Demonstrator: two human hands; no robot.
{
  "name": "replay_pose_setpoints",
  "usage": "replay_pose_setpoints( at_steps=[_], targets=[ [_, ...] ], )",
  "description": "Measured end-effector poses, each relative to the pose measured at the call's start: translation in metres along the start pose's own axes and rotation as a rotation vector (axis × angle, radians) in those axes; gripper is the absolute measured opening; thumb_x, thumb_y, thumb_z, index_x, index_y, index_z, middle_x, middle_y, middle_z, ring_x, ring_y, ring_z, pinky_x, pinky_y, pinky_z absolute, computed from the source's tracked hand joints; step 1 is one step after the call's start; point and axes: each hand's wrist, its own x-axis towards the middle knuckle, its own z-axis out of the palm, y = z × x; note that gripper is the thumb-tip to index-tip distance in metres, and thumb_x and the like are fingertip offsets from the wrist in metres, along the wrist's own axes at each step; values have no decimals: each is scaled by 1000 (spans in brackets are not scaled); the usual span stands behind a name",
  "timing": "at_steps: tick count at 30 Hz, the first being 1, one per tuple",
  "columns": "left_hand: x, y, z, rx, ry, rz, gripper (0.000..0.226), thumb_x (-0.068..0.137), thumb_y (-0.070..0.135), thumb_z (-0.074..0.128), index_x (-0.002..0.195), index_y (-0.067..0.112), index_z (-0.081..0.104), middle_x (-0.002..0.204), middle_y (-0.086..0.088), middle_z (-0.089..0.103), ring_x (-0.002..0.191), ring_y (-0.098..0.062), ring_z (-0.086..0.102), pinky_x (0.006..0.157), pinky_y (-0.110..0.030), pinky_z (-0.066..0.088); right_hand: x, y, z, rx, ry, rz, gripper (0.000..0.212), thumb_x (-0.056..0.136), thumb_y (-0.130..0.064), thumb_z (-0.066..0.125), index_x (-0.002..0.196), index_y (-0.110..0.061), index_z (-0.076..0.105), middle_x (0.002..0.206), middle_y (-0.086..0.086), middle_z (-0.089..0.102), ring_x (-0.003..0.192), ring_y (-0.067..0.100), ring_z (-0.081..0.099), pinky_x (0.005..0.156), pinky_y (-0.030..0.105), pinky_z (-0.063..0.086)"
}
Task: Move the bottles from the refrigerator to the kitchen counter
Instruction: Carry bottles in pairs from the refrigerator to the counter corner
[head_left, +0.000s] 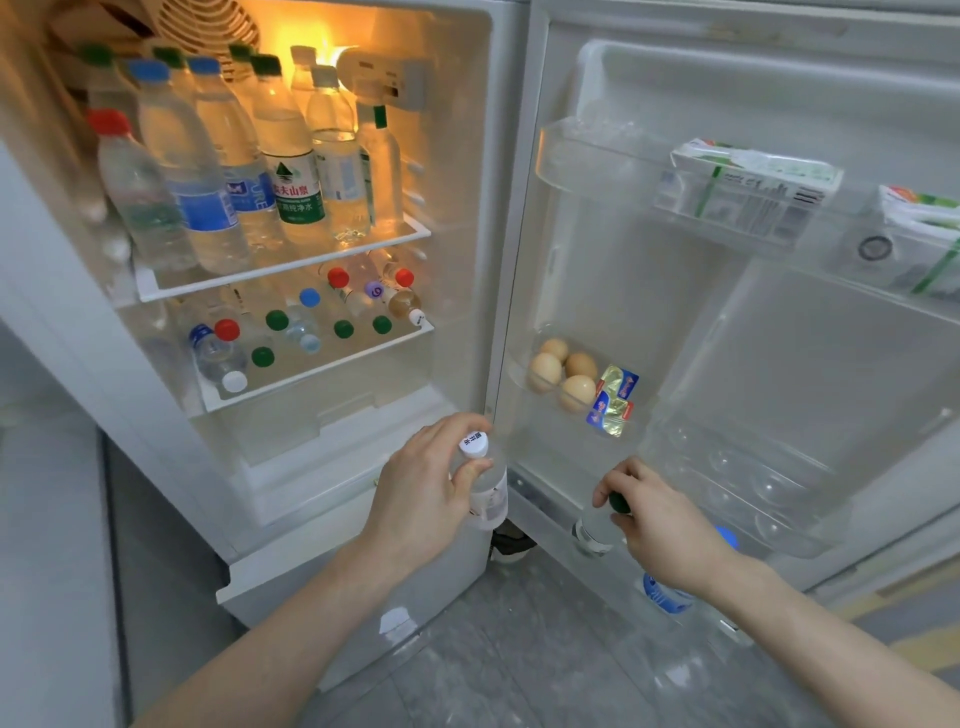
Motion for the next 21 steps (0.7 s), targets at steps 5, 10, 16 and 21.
replay_pose_setpoints(
  at_steps=[5, 10, 16, 21],
  targets=[
    [-10, -6, -9, 14, 20, -45, 26, 97, 26, 65, 116, 41, 56, 114, 26, 61, 100, -6, 57, 86, -39, 55, 4, -32, -14, -12, 91, -86, 22, 98, -12, 62, 109, -31, 60, 115, -13, 45, 84, 22, 59, 75, 39, 50],
    [-25, -10, -20, 4, 50, -103, 26, 97, 27, 64, 115, 43, 55, 114, 28, 61, 102, -6, 57, 87, -39, 55, 14, -54, -32, 14, 107, -191, 23, 96, -13, 64, 110, -31, 62, 115, -11, 47, 91, 23, 60, 81, 41, 51],
    [-48, -13, -37, 35, 119, -186, 27, 97, 24, 63, 114, 43, 54, 116, 27, 61, 106, -6, 58, 88, -39, 55, 27, -75, -36, 71, 171, -300, 27, 92, -8, 66, 107, -30, 64, 105, -11, 46, 86, 19, 54, 76, 38, 49],
    [-74, -7, -46, 94, 205, -258, 30, 96, 20, 65, 115, 42, 55, 116, 27, 61, 105, -5, 58, 89, -38, 56, 33, -93, -36, 200, 147, -435, 24, 91, -12, 71, 102, -32, 65, 101, -16, 48, 81, 1, 53, 73, 27, 43]
  ],
)
